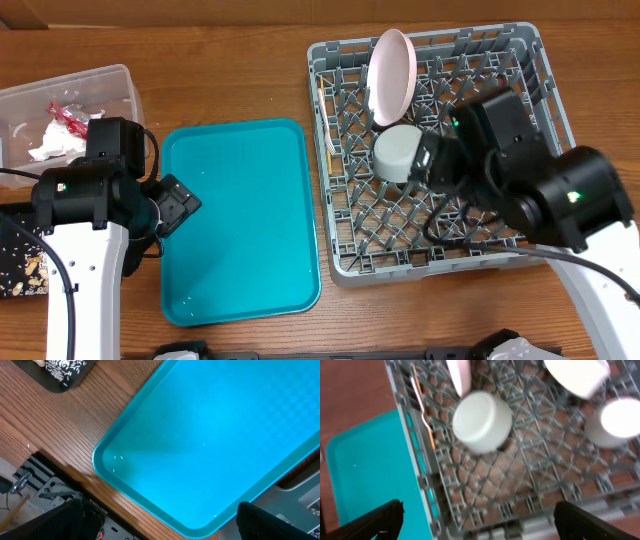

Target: Sort waste into correct bins and load items into the dishwasher rack

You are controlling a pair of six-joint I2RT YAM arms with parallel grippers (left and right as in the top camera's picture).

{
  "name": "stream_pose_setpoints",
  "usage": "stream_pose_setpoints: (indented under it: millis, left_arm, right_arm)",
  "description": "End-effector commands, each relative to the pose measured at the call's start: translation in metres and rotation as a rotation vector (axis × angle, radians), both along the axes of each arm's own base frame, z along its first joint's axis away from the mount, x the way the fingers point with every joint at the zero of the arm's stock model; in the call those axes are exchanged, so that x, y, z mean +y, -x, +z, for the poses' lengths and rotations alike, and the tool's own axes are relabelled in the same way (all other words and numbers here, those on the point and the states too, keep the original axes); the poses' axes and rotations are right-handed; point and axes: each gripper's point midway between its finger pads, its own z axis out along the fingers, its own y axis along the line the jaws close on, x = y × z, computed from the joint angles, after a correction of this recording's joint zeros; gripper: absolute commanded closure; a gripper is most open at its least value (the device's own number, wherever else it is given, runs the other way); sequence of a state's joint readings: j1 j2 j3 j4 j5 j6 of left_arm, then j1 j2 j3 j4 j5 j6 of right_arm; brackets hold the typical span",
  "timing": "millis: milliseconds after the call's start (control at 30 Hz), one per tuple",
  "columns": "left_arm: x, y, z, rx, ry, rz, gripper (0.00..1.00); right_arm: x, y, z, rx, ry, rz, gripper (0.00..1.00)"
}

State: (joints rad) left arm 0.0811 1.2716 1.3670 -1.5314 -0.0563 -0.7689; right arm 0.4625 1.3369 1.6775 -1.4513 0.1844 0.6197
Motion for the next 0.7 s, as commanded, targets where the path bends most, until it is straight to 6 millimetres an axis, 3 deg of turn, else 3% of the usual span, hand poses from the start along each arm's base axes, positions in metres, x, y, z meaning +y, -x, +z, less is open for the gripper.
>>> stream_pose_setpoints:
  millis: [0,100,300,567,667]
  left_arm:
    - [0.000,0.002,0.001,-0.006,0.006,0.020,0.00]
    - [0.000,0.002,0.001,-0.006,0.006,0.020,0.00]
    - [0.000,0.002,0.001,-0.006,0.006,0.020,0.00]
    - [0.000,0.002,0.001,-0.006,0.006,0.020,0.00]
    - [0.000,0.002,0.001,-0.006,0.006,0.020,0.00]
  right_arm:
    - [-0.002,-0.006,-0.004,-0.053,-0.010,0.073,0.00]
    - [-0.002,-0.015,-0.013,-0.113,-0.069,0.099,0.00]
    - [-0.031,-0.028,-0.032,-0.272,-0.178,0.010,0.00]
    - [-0.055,-0.009,-0.061,-0.488,-0.231,0.077,0.00]
    - [-0.062,0.002,-0.081,-0.545,-0.205,0.077,0.00]
